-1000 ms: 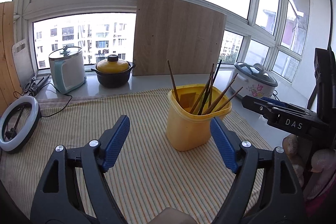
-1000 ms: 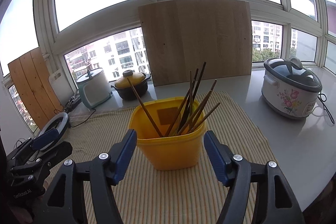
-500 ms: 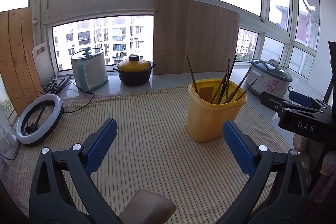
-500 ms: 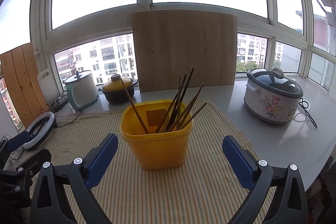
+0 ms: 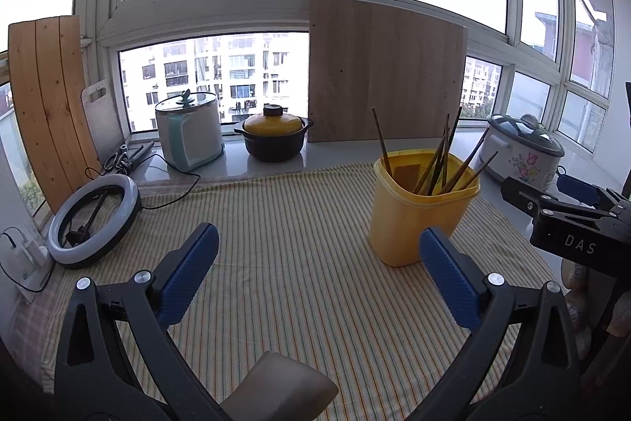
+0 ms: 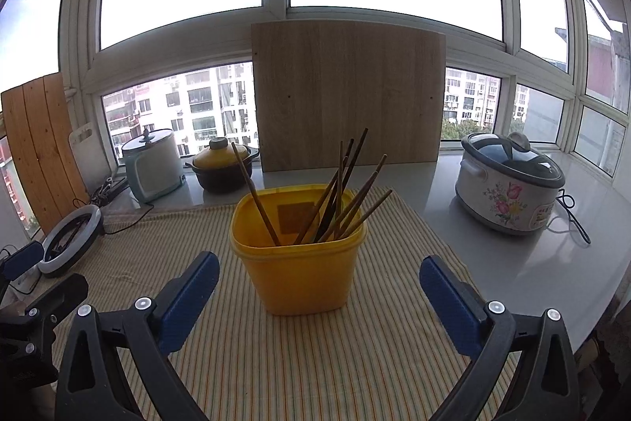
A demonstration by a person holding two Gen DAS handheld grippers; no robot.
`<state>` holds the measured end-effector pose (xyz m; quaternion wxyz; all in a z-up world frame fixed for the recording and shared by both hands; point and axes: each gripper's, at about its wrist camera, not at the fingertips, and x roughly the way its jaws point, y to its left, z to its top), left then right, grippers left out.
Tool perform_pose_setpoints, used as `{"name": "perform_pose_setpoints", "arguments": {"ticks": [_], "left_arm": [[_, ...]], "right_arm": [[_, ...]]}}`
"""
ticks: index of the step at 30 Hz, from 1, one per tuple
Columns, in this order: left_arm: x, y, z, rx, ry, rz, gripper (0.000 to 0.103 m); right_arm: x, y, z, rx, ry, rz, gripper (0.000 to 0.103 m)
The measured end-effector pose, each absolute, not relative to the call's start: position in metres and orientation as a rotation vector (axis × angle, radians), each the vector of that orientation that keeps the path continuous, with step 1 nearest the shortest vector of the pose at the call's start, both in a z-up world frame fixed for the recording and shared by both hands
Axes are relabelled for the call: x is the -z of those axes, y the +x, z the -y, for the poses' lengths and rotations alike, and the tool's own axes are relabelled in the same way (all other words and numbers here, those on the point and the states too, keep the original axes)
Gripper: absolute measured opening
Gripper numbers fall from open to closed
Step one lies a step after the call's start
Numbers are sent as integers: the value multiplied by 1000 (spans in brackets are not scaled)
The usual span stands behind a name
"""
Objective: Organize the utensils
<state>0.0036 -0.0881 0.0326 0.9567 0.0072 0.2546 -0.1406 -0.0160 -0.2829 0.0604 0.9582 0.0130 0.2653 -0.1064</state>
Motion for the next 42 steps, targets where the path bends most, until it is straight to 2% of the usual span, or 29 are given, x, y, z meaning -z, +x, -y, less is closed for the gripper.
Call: {"name": "perform_pose_setpoints", "arguments": {"ticks": [42], "left_arm": [[-30, 3, 84, 268, 25, -521, 103]], "right_arm": [[-59, -18, 286, 220, 52, -553, 103]]}}
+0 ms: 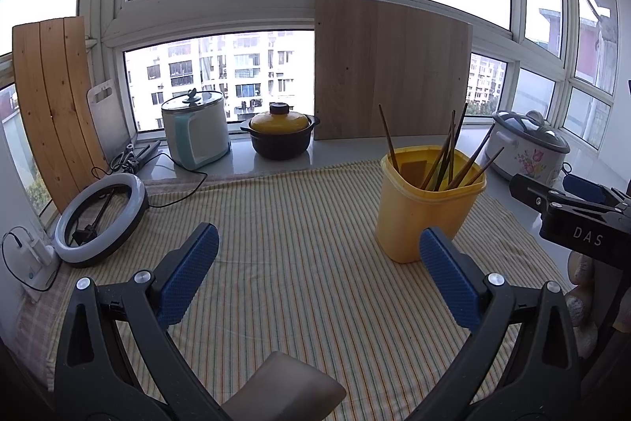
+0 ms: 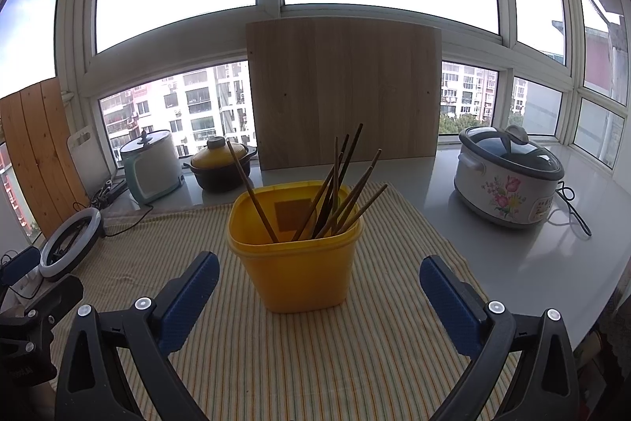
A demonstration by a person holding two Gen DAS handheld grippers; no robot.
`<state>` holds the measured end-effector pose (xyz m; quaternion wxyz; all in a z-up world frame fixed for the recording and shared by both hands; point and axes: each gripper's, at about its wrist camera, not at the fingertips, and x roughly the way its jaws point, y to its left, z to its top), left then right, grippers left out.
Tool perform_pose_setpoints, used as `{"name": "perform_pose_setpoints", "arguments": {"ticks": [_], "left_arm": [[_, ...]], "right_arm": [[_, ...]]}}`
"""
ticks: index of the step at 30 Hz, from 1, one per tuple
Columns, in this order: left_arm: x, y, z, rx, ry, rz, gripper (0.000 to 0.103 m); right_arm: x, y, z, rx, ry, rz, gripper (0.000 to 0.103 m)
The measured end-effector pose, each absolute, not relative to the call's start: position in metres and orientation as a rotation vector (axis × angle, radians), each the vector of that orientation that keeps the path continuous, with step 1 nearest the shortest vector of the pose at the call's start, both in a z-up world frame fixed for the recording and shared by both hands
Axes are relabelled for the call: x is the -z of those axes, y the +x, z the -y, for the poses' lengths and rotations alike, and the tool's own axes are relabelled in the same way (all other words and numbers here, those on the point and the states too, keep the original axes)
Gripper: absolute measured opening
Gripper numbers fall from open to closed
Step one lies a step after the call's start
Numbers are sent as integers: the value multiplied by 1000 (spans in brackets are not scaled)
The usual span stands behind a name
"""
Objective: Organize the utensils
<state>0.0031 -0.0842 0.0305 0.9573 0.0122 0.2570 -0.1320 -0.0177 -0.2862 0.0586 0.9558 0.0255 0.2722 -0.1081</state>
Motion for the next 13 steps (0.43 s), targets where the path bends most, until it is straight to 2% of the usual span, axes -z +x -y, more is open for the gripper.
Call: {"name": "perform_pose_setpoints", "arguments": {"ticks": [13], "left_arm": [[-28, 3, 83, 252, 50, -508, 103]], "right_arm": [[-55, -17, 286, 221, 53, -562, 103]]}}
